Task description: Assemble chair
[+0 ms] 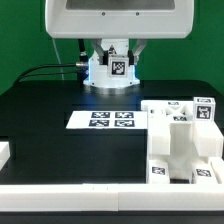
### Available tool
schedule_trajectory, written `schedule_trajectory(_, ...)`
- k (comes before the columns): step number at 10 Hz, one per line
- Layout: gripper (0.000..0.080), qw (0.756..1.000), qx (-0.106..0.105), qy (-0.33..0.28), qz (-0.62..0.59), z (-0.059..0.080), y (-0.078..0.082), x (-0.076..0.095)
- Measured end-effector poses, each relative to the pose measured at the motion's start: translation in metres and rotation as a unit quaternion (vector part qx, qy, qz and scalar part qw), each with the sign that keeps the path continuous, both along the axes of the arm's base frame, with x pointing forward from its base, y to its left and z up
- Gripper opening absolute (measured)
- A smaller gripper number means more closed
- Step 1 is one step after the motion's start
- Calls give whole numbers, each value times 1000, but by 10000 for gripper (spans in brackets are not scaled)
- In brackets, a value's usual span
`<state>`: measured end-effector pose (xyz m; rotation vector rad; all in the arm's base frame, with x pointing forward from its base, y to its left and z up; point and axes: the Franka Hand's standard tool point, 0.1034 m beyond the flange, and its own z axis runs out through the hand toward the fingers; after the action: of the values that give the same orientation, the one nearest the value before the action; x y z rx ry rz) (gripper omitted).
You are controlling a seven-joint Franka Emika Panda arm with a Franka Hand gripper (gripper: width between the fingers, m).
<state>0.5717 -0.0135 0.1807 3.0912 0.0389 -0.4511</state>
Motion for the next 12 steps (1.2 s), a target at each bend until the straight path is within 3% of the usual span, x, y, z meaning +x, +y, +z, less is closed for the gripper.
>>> schedule_trajectory(2,284,1000,-3,-12,-3,-1,15,7)
schedule_trajectory(5,284,999,3,-43,-33,-17,41,16)
schedule_trajectory(7,284,998,9,-44,-49,-25,43,12)
schedule_trajectory(11,284,997,8,-44,-61,-27,44,12)
schedule_trajectory(12,284,995,13,-50,-80,-34,50,10)
